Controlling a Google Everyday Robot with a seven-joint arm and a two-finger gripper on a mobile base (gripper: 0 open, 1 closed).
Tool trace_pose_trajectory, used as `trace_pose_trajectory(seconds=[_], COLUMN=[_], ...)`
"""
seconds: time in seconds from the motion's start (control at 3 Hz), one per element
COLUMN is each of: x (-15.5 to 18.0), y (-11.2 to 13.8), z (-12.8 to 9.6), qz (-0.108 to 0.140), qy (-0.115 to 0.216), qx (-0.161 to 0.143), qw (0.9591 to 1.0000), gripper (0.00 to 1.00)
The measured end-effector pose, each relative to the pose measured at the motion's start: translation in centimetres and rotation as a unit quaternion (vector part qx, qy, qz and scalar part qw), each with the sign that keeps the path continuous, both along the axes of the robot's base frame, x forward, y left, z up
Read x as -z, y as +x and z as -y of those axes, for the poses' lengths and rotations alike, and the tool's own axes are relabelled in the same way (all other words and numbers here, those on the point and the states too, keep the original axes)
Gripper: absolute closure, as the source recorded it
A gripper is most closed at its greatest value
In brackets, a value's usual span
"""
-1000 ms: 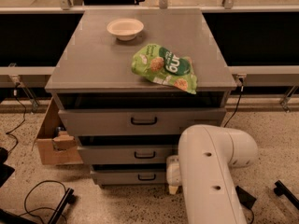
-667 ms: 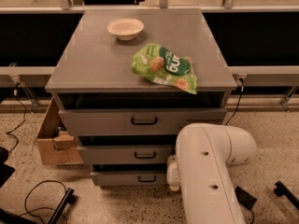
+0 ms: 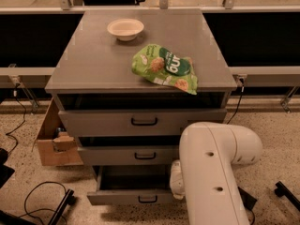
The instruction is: Open bottom drawer
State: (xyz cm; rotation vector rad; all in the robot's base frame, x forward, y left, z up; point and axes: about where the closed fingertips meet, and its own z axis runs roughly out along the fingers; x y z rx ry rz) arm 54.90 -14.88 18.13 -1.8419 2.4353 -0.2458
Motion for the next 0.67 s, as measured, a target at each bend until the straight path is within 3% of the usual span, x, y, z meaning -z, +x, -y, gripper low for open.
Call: trace_pose_trajectory(seconds=[0.67], x=[-0.39], y=[-0.12], z=[0.04], qz=[-0.001], qy=[0.000], qx=[0.000], qw=[1.0000], gripper=[0.20])
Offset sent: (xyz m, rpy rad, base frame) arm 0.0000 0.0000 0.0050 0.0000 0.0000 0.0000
